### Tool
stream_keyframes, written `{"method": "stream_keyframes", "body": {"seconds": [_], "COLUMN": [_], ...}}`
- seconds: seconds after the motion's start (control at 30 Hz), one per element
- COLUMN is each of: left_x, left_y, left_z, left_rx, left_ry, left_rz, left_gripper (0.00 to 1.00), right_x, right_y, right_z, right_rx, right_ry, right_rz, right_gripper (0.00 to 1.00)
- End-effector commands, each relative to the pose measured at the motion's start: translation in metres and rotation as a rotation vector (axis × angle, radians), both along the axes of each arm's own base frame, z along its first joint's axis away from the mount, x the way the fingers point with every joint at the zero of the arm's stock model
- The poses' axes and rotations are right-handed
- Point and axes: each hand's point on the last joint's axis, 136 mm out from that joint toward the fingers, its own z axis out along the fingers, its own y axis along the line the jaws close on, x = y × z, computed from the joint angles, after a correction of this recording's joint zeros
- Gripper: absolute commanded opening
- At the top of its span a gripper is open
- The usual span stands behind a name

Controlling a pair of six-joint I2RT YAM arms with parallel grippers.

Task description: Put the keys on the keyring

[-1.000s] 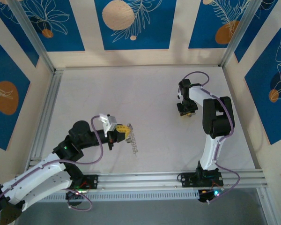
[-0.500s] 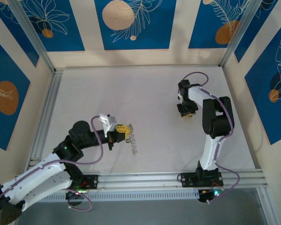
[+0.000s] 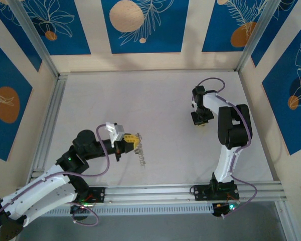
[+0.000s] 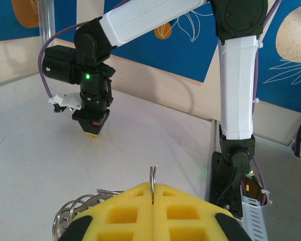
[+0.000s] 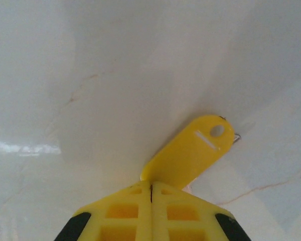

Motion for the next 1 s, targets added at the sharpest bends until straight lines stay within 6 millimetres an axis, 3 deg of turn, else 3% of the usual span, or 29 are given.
{"method": "stream_keyframes", "body": {"seconds": [0.0, 0.2, 0.4, 0.6, 0.7, 0.83, 0.97], "left_x": [-0.003, -0.003, 0.001, 0.000, 0.001, -0.004, -0.013], "left_y": [0.000, 0.000, 0.001, 0.006, 0.011, 0.011, 0.008], "left_z": [0.018, 0.016, 0.013, 0.027, 0.031, 0.039, 0.049], "left_rx": [-0.057, -0.048, -0.012, 0.001, 0.032, 0.041, 0.032], "left_ry": [-0.033, -0.028, -0.017, -0.031, -0.052, -0.083, -0.123], "left_rz": [-0.022, -0.020, 0.004, 0.021, 0.047, 0.018, -0.032], "left_gripper": [0.00, 0.00, 0.00, 0.00, 0.00, 0.00, 0.00], "right_x": [-0.009, -0.014, -0.049, -0.109, -0.155, -0.209, -0.243], "right_y": [0.009, 0.038, 0.115, 0.199, 0.232, 0.250, 0.252], "right_z": [0.021, 0.058, 0.104, 0.164, 0.214, 0.274, 0.302], "right_rx": [0.032, 0.135, 0.283, 0.675, 0.936, 1.234, 1.368], "right_ry": [-0.019, -0.104, -0.243, -0.362, -0.403, -0.430, -0.400], "right_rz": [0.016, 0.057, 0.327, 0.591, 0.765, 0.922, 1.014], "right_gripper": [0.03, 0.03, 0.03, 0.01, 0.00, 0.00, 0.00]}}
